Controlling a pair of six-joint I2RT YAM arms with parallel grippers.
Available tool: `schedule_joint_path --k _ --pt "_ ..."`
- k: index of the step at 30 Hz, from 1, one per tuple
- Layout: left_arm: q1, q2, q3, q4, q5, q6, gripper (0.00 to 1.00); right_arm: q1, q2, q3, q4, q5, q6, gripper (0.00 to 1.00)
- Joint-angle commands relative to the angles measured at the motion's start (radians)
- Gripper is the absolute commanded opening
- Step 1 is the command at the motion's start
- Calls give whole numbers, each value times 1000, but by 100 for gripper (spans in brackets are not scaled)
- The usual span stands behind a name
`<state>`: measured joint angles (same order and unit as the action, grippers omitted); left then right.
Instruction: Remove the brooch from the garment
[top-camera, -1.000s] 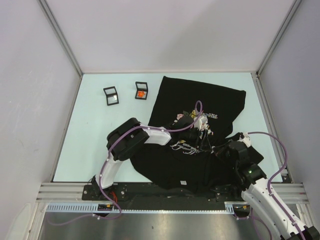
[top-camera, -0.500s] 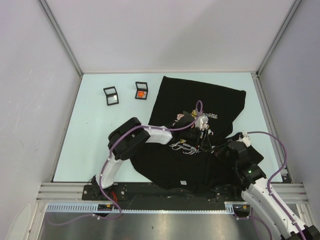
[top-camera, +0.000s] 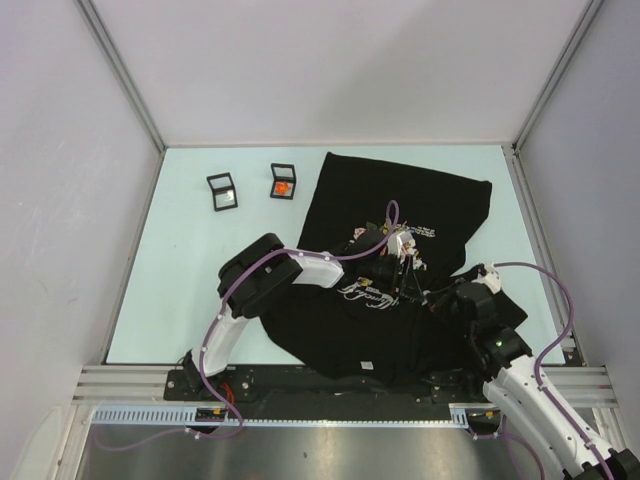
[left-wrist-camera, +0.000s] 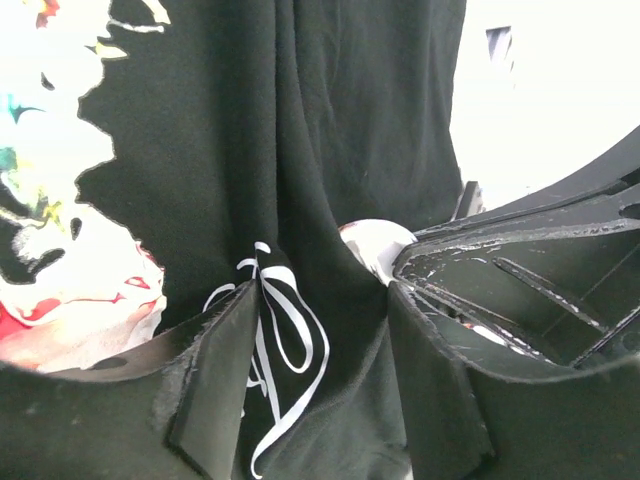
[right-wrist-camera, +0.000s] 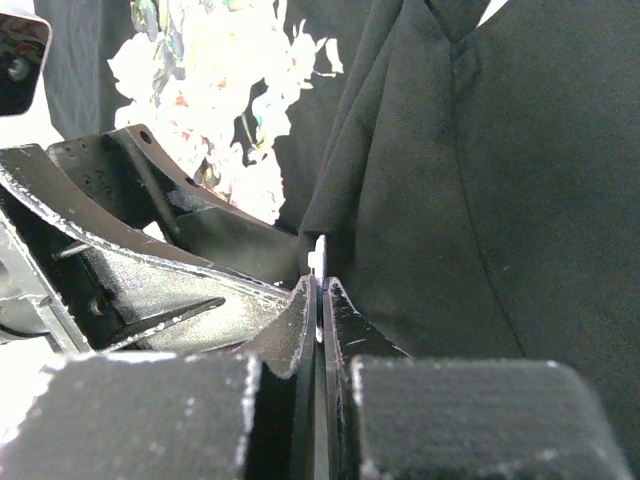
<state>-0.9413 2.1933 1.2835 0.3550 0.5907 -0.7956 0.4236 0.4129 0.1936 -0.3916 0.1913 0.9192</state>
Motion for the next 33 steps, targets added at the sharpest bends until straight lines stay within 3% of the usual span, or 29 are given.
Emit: schedule_joint_path --k 1,9,33 --pt "18 37 -19 27 -25 -59 64 18 3 9 36 -12 -5 0" --pt "19 39 -13 16 -40 -68 67 32 10 10 23 -4 -3 0" --pt "18 66 -1 -20 -77 -31 52 37 17 13 82 -27 21 0"
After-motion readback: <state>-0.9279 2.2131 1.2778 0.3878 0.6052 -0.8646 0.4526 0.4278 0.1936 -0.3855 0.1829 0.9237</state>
